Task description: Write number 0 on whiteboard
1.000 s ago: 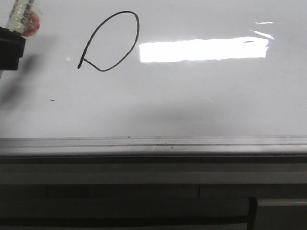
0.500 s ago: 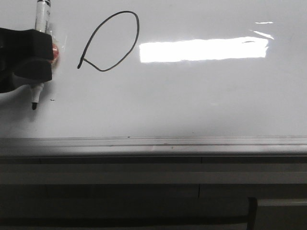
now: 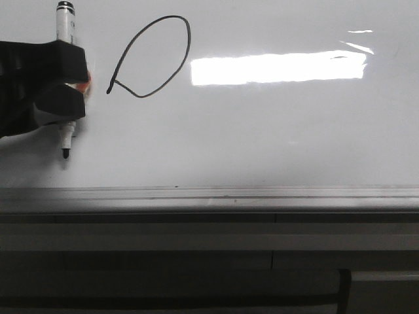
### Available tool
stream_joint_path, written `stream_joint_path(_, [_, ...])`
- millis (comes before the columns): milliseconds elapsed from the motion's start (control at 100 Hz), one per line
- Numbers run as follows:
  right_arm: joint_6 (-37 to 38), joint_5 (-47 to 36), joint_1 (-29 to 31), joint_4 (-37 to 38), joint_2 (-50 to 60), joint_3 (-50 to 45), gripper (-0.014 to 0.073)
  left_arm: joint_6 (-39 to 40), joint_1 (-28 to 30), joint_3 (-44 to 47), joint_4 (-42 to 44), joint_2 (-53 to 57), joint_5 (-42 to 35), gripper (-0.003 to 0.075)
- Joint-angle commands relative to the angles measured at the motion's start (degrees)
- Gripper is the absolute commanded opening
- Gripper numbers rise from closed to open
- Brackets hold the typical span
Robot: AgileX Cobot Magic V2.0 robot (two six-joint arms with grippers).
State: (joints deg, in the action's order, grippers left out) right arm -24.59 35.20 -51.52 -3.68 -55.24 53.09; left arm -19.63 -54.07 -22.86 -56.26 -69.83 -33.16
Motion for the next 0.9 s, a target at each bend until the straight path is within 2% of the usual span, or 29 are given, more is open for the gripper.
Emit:
stream_joint_path(0, [0.0, -3.5, 0.2, 0.2, 0.9, 1.4, 0.0463, 1.7, 0.1, -1.6, 1.0, -1.1, -3.3, -0.002])
stream_joint_path(590, [0.0, -3.5, 0.2, 0.2, 0.9, 1.4, 0.0463, 0.7, 0.1, -1.6, 1.0, -2.5, -7.0, -0.0013])
stream_joint_path(710, [0.0, -3.5, 0.2, 0.2, 0.9, 1.4, 0.0463, 0.6, 0.1, -1.6, 1.0, -2.5, -8.2, 0.0071])
stream_joint_path(860, [0.0, -3.5, 0.2, 0.2, 0.9, 1.4, 0.0463, -0.2, 0.1, -1.6, 1.1, -2.5, -9.7, 0.0261])
stream_joint_path(890, [0.0, -3.5, 0.2, 0.2, 0.9, 1.4, 0.0463, -0.5, 0.1, -1.6, 1.1, -2.5, -9.8, 0.0279])
